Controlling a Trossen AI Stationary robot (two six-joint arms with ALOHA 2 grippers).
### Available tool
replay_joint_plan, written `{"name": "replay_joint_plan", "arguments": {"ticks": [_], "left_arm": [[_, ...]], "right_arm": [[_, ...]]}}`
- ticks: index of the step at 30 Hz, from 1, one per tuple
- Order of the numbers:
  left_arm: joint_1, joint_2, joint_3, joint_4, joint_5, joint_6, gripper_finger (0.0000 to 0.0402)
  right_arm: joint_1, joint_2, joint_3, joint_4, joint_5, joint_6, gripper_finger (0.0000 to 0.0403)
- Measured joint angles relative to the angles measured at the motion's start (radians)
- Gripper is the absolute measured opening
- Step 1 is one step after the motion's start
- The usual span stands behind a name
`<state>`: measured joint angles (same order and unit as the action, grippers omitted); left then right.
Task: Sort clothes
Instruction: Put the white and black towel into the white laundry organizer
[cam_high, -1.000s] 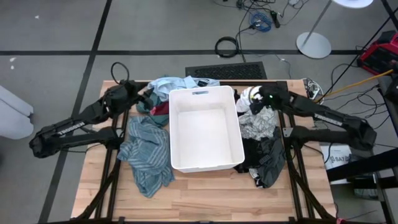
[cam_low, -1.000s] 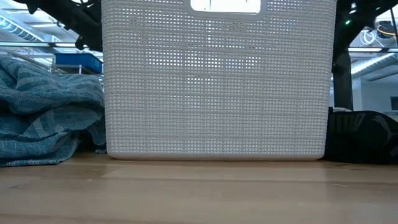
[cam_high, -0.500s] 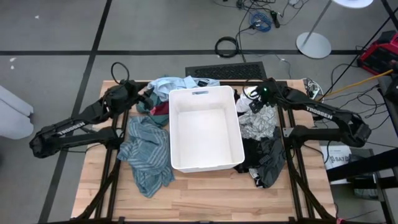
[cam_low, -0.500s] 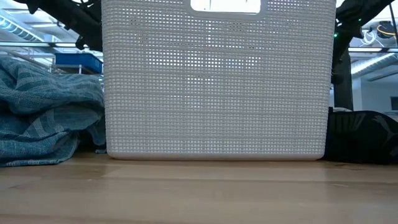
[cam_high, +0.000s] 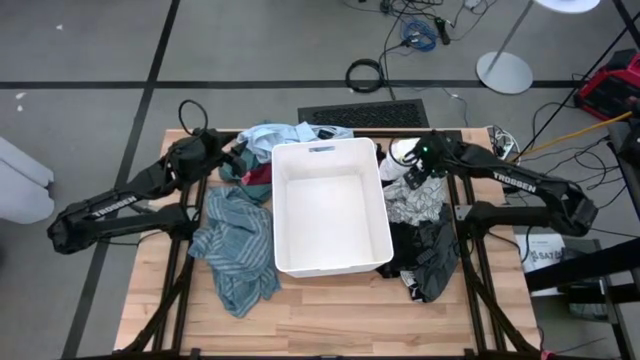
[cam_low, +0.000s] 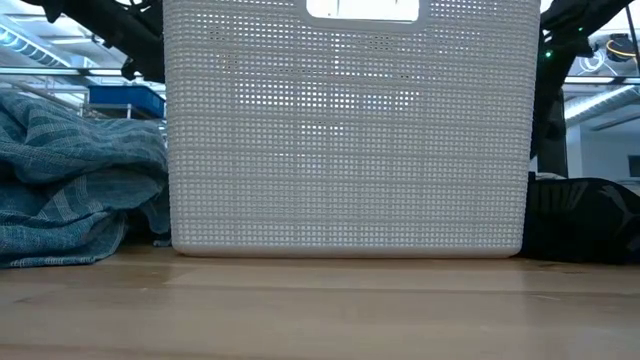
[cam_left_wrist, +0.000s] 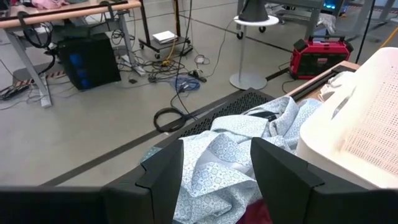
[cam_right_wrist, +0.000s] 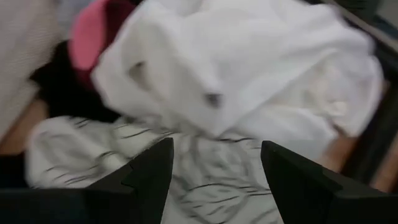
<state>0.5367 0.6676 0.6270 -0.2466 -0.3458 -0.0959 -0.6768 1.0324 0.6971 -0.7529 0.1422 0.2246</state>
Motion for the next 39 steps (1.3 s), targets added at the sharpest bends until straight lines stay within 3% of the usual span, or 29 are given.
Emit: {"name": "replay_joint_plan", "arguments": {"ticks": [8,14,20,24,31,39], "left_arm": [[0.0,0.0,0.0,-0.008,0.0,0.001,0.0198],[0.0,0.0,0.0,-0.006,0.0,0.004,0.0198],[0.0,0.0,0.0,-0.007,0.0,0.004,0.0198],[0.0,0.0,0.0,-0.008,0.0,0.005,0.0198],[0.0,0.0,0.0,-0.008,0.0,0.006,0.0198],[0.0,0.0,0.0,-0.008,0.0,0.006,0.0198]], "right_arm": [[0.14,0.0,0.0,0.001,-0.06,-0.019,0.0231],[0.177,0.031,0.0,-0.03,0.064,0.015,0.0231],[0.177,0.111,0.0,-0.027,0.069,0.023,0.0221],[0.174,0.156,-0.001,-0.027,0.073,0.025,0.0172],[0.174,0.164,-0.001,-0.027,0.072,0.018,0.0024],[0.174,0.158,-0.001,-0.026,0.071,0.018,0.0007]]}}
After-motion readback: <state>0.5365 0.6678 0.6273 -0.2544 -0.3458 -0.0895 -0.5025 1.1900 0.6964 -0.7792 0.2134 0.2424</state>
